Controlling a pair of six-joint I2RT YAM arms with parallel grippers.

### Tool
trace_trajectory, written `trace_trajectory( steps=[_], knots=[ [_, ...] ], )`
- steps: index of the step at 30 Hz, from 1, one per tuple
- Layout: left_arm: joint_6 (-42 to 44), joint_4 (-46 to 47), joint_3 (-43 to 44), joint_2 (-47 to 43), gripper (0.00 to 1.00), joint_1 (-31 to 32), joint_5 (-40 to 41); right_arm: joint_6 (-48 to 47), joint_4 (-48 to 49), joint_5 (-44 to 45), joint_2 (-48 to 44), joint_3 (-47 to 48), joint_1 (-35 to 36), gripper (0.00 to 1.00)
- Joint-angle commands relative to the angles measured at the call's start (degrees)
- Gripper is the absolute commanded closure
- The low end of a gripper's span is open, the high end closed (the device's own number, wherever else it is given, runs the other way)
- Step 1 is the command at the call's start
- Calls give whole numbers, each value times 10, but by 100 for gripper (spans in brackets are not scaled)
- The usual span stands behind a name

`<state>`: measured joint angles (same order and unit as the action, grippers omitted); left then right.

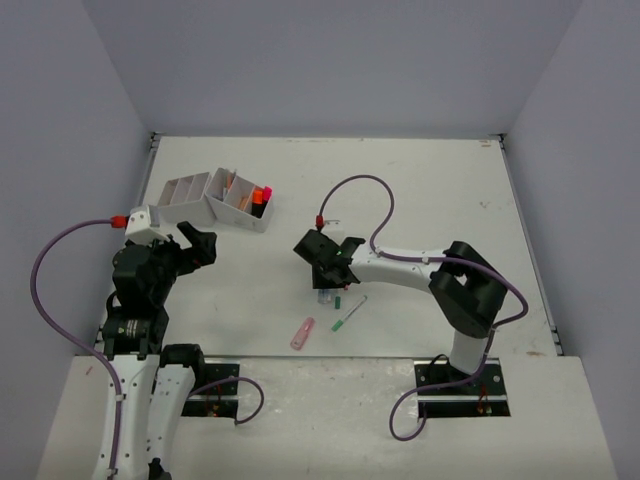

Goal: Sort the stationery into containers
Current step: Pick up the stationery from the center of the board.

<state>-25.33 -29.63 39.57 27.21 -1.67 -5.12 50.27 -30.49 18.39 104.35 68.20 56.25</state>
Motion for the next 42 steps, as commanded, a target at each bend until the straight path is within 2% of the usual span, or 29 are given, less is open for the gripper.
trace_trajectory(
  steps=[1, 8, 11, 15, 21, 25, 27, 30, 32, 36, 38, 39, 42],
  knots=[
    [7, 21, 0, -5, 0, 4, 6, 6, 11, 5, 37, 11, 4, 65],
    [7, 23, -1, -6, 0, 4, 5, 0, 12, 0, 44, 10, 5, 66],
    [8, 22, -1, -1, 0, 4, 4, -6, 6, -5, 51, 16, 5, 63],
    [8, 22, 0, 2, 0, 4, 2, -7, 2, -6, 61, 19, 5, 53],
    [8, 23, 0, 6, 0, 4, 0, -10, 1, -7, 60, 15, 5, 52],
    [8, 22, 0, 8, 0, 4, -2, -17, 11, -12, 48, 8, 4, 68],
    [8, 22, -1, 8, 0, 4, -2, -23, 15, -13, 42, 5, 5, 71],
    [8, 23, 0, 9, 0, 4, -4, -36, 29, -17, 27, 3, 5, 93],
    [8, 23, 0, 10, 0, 4, -6, -54, 49, -21, 5, -4, 5, 100],
    [12, 30, 0, 18, 0, 4, -24, -101, 101, -37, -67, -38, 5, 100],
    [20, 36, 2, 25, 0, 4, -65, -134, 157, -64, -145, -67, 5, 100],
    [21, 42, 2, 27, 0, 4, -78, -150, 171, -82, -154, -79, 5, 100],
    [9, 94, -6, 39, 0, 4, -247, -221, 265, -182, -248, -144, 5, 100]
  ],
)
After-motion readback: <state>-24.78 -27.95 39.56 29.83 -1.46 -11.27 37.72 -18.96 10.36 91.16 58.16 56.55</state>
